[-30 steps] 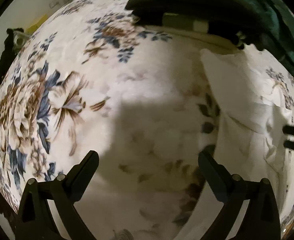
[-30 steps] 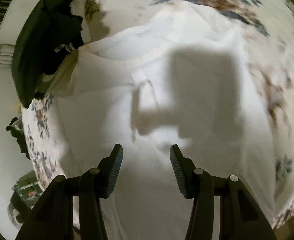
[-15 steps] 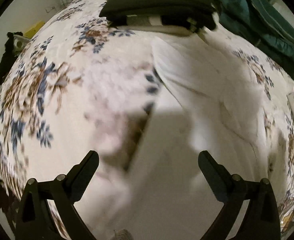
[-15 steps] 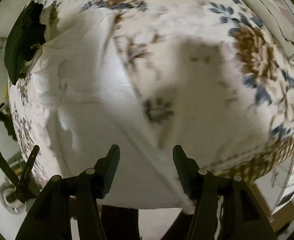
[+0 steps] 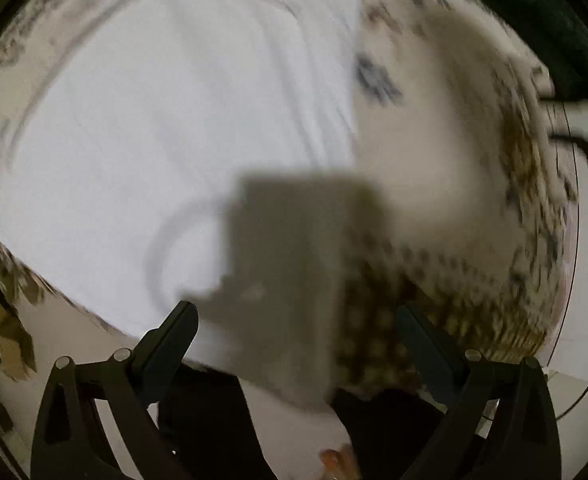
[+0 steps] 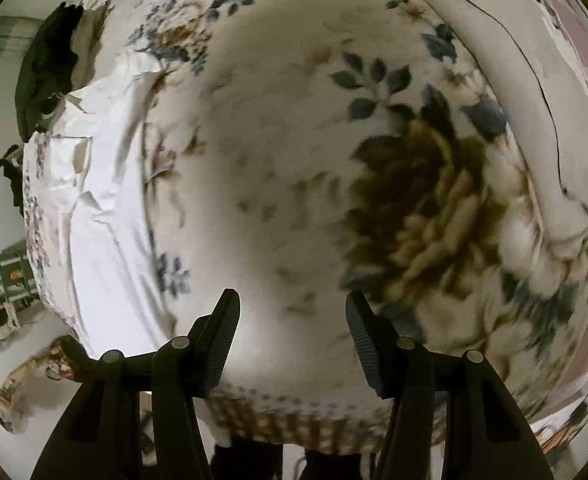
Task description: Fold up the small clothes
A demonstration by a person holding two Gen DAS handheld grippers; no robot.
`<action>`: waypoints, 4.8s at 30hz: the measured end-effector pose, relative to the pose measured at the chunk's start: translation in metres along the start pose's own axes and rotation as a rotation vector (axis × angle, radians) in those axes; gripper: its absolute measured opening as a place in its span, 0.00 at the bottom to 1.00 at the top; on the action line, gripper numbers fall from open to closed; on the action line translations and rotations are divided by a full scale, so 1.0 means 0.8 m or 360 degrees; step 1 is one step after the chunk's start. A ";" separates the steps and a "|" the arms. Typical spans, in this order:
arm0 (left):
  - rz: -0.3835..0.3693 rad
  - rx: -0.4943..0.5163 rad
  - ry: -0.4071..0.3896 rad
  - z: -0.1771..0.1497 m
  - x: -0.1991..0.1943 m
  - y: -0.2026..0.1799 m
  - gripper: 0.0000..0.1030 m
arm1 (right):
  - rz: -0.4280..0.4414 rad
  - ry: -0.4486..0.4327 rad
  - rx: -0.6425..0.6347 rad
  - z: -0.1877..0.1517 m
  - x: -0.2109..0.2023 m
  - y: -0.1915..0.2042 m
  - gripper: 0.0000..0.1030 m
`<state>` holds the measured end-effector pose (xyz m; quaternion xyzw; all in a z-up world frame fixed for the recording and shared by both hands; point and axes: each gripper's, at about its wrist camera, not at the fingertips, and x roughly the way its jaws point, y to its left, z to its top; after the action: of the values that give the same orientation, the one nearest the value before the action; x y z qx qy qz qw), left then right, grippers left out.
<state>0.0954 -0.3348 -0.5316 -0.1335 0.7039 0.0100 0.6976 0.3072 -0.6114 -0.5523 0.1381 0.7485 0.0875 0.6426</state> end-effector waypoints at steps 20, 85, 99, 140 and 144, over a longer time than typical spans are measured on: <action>0.0120 -0.0343 -0.0366 -0.028 -0.098 0.060 0.00 | 0.0474 0.0022 -0.0123 0.228 0.104 0.165 0.56; -0.0554 -0.0317 -0.0554 0.474 -0.113 0.380 0.57 | 0.0292 -0.0205 0.0002 0.220 0.153 0.390 0.75; -0.0452 0.0399 -0.0569 0.617 -0.057 0.278 0.00 | 0.0269 -0.0297 0.0263 0.282 0.176 0.396 0.75; -0.0757 0.0441 -0.0576 0.542 -0.093 0.378 0.07 | 0.0763 -0.0520 -0.0090 0.261 0.140 0.482 0.05; -0.0787 0.0471 -0.0635 0.489 -0.123 0.393 0.08 | 0.0826 -0.0567 -0.0139 0.202 0.116 0.490 0.05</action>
<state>0.4144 0.0637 -0.4994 -0.1929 0.4938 -0.2356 0.8145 0.4912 -0.2186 -0.5440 0.3099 0.5595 0.2552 0.7251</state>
